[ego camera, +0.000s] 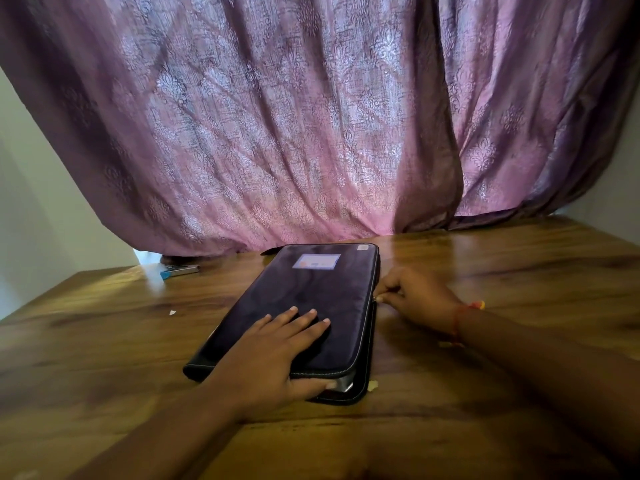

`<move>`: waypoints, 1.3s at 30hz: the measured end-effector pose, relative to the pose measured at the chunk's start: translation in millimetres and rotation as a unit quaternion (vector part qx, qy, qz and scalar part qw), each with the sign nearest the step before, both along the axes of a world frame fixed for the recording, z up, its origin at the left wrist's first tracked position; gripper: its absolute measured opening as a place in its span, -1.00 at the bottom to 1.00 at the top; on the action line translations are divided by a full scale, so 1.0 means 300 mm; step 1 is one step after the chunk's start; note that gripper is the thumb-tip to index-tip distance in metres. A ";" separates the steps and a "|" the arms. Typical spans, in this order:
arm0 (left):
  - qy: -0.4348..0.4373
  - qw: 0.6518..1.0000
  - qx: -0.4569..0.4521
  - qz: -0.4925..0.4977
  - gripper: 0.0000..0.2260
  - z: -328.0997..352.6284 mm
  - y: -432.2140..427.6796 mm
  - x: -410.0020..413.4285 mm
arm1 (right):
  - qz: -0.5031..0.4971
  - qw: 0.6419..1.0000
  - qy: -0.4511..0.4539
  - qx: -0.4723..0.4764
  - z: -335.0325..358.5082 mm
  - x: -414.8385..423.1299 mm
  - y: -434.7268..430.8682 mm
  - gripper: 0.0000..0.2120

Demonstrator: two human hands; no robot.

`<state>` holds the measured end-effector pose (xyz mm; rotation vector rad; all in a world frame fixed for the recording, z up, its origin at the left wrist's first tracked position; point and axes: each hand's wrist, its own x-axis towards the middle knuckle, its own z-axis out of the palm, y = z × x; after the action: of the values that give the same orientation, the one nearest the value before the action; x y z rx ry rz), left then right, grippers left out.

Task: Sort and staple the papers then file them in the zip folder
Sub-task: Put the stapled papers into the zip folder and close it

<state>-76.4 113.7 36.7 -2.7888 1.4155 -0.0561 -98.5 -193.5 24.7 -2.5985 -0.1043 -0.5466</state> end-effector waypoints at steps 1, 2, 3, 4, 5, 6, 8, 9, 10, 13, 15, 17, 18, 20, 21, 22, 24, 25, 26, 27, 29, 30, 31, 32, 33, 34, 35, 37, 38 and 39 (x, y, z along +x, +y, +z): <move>0.002 1.000 -0.002 0.002 -0.21 0.004 -0.006 -0.005 | 0.007 1.000 0.000 0.000 0.001 -0.018 0.008 -0.91; 0.005 1.000 -0.005 0.003 -0.16 0.008 -0.012 -0.010 | 0.015 1.000 -0.001 0.004 0.002 -0.035 0.013 -0.90; 0.006 1.000 -0.006 0.005 -0.13 0.010 -0.017 -0.017 | 0.022 1.000 -0.004 0.008 0.002 -0.055 0.017 -0.89; 0.006 1.000 -0.006 0.006 -0.12 0.012 -0.022 -0.023 | 0.029 0.999 -0.008 0.011 0.004 -0.073 0.022 -0.88; 0.006 1.000 -0.007 0.008 -0.11 0.014 -0.026 -0.029 | 0.033 0.999 -0.014 0.015 0.004 -0.092 0.028 -0.88; 0.006 1.000 -0.007 0.011 -0.11 0.016 -0.030 -0.033 | 0.039 0.999 -0.017 0.021 0.004 -0.109 0.035 -0.87; 0.004 1.000 -0.003 0.016 -0.10 0.022 -0.041 -0.042 | 0.050 0.998 -0.007 0.037 0.004 -0.142 0.051 -0.86; 0.002 1.000 -0.001 0.017 -0.10 0.024 -0.047 -0.044 | 0.052 0.998 -0.001 0.046 0.004 -0.157 0.060 -0.86; 0.001 1.000 -0.001 0.017 -0.09 0.024 -0.053 -0.046 | 0.050 0.997 0.003 0.052 0.003 -0.173 0.067 -0.86; 0.001 1.000 -0.007 0.019 -0.03 0.021 -0.068 -0.052 | 0.035 0.998 0.009 0.059 0.005 -0.224 0.088 -0.84; 0.000 1.000 -0.011 0.026 -0.03 0.022 -0.080 -0.059 | 0.028 0.997 0.013 0.064 0.010 -0.265 0.104 -0.78; 0.000 0.999 -0.011 0.032 -0.05 0.025 -0.094 -0.068 | 0.019 0.997 0.017 0.067 0.014 -0.308 0.124 -0.74; 0.000 0.999 -0.011 0.035 -0.06 0.025 -0.102 -0.072 | 0.014 0.997 0.021 0.070 0.014 -0.329 0.134 -0.74; -0.010 0.999 -0.015 0.038 -0.06 0.023 -0.118 -0.078 | 0.001 0.996 0.034 0.080 0.011 -0.365 0.152 -0.81; -0.014 0.999 -0.016 0.040 -0.06 0.020 -0.125 -0.079 | -0.008 0.995 0.039 0.086 0.009 -0.380 0.159 -0.84; -0.016 0.999 -0.016 0.042 -0.06 0.019 -0.132 -0.079 | -0.018 0.995 0.042 0.092 0.007 -0.393 0.165 -0.84; -0.015 0.999 -0.012 0.047 -0.06 0.015 -0.143 -0.081 | -0.033 0.993 0.045 0.101 0.004 -0.417 0.173 -0.81; -0.014 0.999 -0.009 0.049 -0.06 0.014 -0.148 -0.082 | -0.035 0.992 0.049 0.108 0.002 -0.428 0.179 -0.78; -0.012 0.999 -0.006 0.050 -0.06 0.013 -0.152 -0.084 | -0.035 0.991 0.057 0.118 0.000 -0.439 0.186 -0.77; -0.011 0.999 -0.004 0.051 -0.06 0.012 -0.156 -0.085 | -0.034 0.989 0.065 0.130 -0.003 -0.447 0.195 -0.77; -0.010 0.999 0.000 0.053 -0.07 0.008 -0.162 -0.089 | -0.041 0.985 0.074 0.152 -0.009 -0.461 0.214 -0.78; -0.010 0.998 0.003 0.054 -0.07 0.006 -0.164 -0.090 | -0.045 0.983 0.073 0.161 -0.012 -0.466 0.224 -0.79; -0.011 0.998 0.005 0.054 -0.07 0.004 -0.166 -0.090 | -0.047 0.982 0.073 0.169 -0.015 -0.471 0.235 -0.79; -0.012 0.998 0.007 0.054 -0.06 0.003 -0.169 -0.089 | -0.047 0.980 0.075 0.177 -0.014 -0.475 0.245 -0.80; -0.012 0.998 0.009 0.055 -0.06 0.001 -0.171 -0.089 | -0.046 0.979 0.078 0.181 -0.016 -0.479 0.255 -0.79; -0.012 0.998 0.011 0.056 -0.05 0.001 -0.174 -0.088 | -0.044 0.979 0.079 0.182 -0.017 -0.482 0.264 -0.80; -0.012 0.998 0.013 0.056 -0.05 0.000 -0.176 -0.088 | -0.043 0.979 0.083 0.182 -0.021 -0.484 0.273 -0.81; -0.011 0.998 0.011 0.054 -0.05 -0.001 -0.179 -0.088 | -0.051 0.977 0.088 0.187 -0.027 -0.485 0.289 -0.89; -0.008 0.998 0.007 0.054 -0.04 -0.001 -0.180 -0.089 | -0.058 0.976 0.090 0.189 -0.030 -0.483 0.294 -0.93; -0.005 0.999 0.004 0.054 -0.02 -0.001 -0.183 -0.090 | -0.064 0.976 0.091 0.186 -0.035 -0.481 0.299 -0.94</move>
<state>-103.4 58.9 36.4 -2.8490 1.2569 -0.0639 -242.8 -103.8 14.4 -2.2826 0.2088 -0.3314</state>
